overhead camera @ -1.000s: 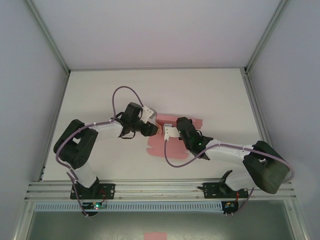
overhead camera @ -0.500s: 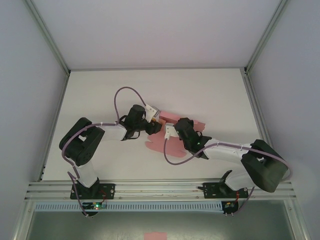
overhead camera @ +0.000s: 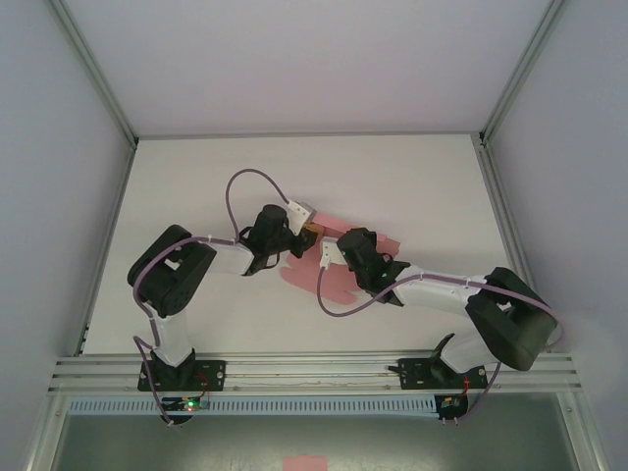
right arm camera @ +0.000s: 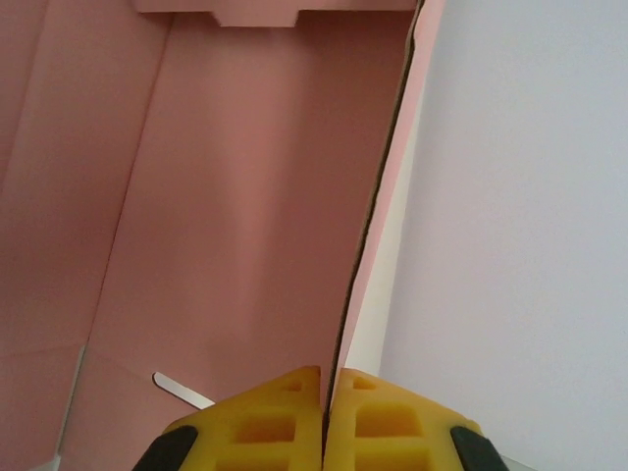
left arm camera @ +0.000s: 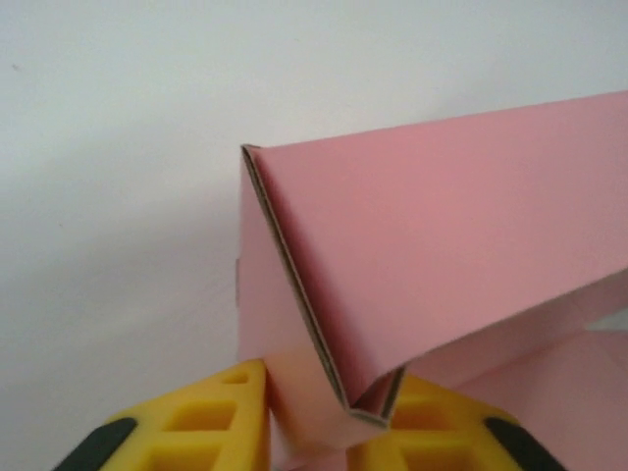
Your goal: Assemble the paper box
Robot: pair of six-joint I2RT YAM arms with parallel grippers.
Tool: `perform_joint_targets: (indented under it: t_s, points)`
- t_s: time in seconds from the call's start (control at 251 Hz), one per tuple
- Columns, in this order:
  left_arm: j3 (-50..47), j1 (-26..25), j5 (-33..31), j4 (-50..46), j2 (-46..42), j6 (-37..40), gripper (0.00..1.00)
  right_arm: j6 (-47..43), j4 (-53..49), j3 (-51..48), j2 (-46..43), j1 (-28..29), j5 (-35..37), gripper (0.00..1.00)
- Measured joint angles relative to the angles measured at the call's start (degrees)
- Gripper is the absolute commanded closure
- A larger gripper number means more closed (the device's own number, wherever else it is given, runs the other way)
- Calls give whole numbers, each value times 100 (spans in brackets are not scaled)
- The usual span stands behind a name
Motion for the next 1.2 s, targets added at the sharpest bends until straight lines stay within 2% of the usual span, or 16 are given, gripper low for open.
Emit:
perform_joint_targets:
  t_s: [0.124,0.212,0.267,0.391,0.758,1.201]
  points:
    - [111,-33,-234,26,116,-92,77,105,-101,48,7,0,-7,100]
    - [142,-131,-614,146,199,-323,85,195,-160,92,22,0,-11,100]
    - [219,-216,-962,184,264,-431,98,245,-210,138,42,0,-48,100]
    - [546,-437,-1840,-7,448,-745,99,409,-341,243,61,-11,-136,100]
    - [1272,-1104,-3541,-1119,664,-2011,100,1207,-1139,291,-409,-214,-505,100]
    - [1945,-1281,-4131,-2677,682,-3792,100,1591,-1362,385,-442,-483,-911,100]
